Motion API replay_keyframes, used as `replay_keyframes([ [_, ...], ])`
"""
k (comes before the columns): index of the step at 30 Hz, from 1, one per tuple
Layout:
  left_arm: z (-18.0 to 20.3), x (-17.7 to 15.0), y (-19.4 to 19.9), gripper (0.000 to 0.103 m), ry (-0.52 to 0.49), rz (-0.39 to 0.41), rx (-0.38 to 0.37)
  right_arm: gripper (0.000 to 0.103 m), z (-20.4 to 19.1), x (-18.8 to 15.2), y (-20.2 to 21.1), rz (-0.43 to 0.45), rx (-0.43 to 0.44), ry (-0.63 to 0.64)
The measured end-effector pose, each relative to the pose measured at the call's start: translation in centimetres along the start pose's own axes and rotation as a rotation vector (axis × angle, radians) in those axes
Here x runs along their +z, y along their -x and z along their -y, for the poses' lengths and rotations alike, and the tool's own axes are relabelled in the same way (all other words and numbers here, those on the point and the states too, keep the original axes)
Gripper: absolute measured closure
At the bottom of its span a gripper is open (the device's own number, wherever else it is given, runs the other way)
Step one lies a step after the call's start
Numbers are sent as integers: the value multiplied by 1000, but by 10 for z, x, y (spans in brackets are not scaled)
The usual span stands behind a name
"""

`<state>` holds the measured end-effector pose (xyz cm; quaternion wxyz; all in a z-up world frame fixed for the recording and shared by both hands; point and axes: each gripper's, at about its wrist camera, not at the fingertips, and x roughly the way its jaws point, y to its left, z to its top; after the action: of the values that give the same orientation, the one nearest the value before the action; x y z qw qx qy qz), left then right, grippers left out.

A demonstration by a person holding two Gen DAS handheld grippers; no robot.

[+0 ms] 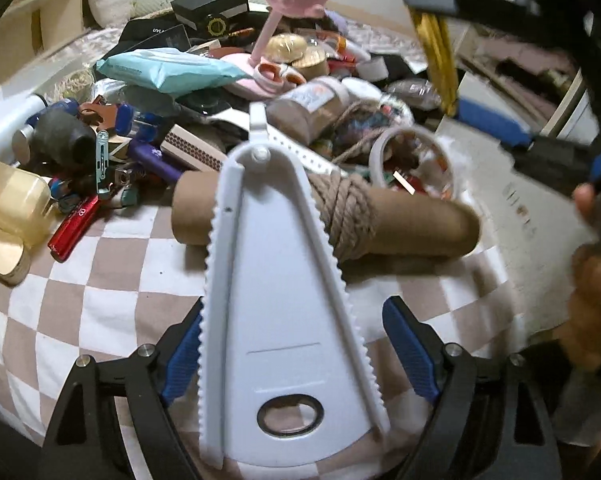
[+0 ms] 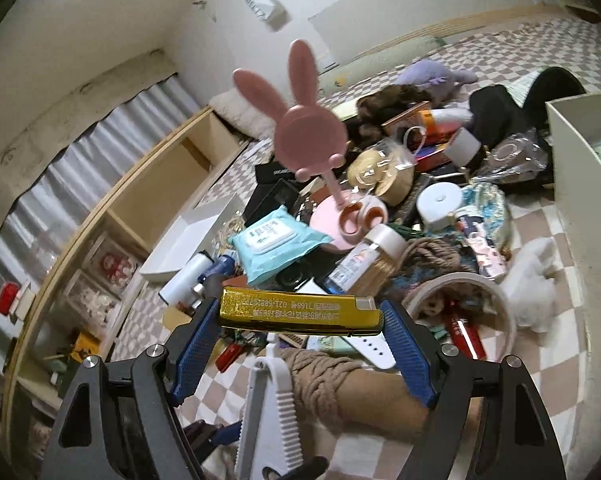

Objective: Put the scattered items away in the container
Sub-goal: 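Carry the white stand toward the white box while the right gripper carries the gold lighter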

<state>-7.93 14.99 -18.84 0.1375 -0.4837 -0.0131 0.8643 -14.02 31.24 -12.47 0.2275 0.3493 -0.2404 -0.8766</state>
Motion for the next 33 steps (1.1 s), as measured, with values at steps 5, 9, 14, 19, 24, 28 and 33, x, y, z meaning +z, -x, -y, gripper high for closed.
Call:
replay_keyframes([
  [5,0,-3,-2,30,-28,8,45,22,7,2,4,10,-12,-16],
  [9,-6,-2,1,30,-18,4,23,22,6,2,3,8,-14,-7],
  [14,-12,-2,14,30,5,23,-4,22,4,1,3,6,-16,5],
  [19,-20,-1,29,30,32,44,-31,22,8,1,0,-5,-11,-12],
  [24,-28,2,42,31,68,59,-72,22,11,0,-3,-19,-8,-30],
  [28,-32,4,55,31,85,84,-98,22,11,-1,-4,-25,-8,-32],
  [33,-36,9,66,32,96,118,-107,22,11,-2,-6,-34,-11,-31],
])
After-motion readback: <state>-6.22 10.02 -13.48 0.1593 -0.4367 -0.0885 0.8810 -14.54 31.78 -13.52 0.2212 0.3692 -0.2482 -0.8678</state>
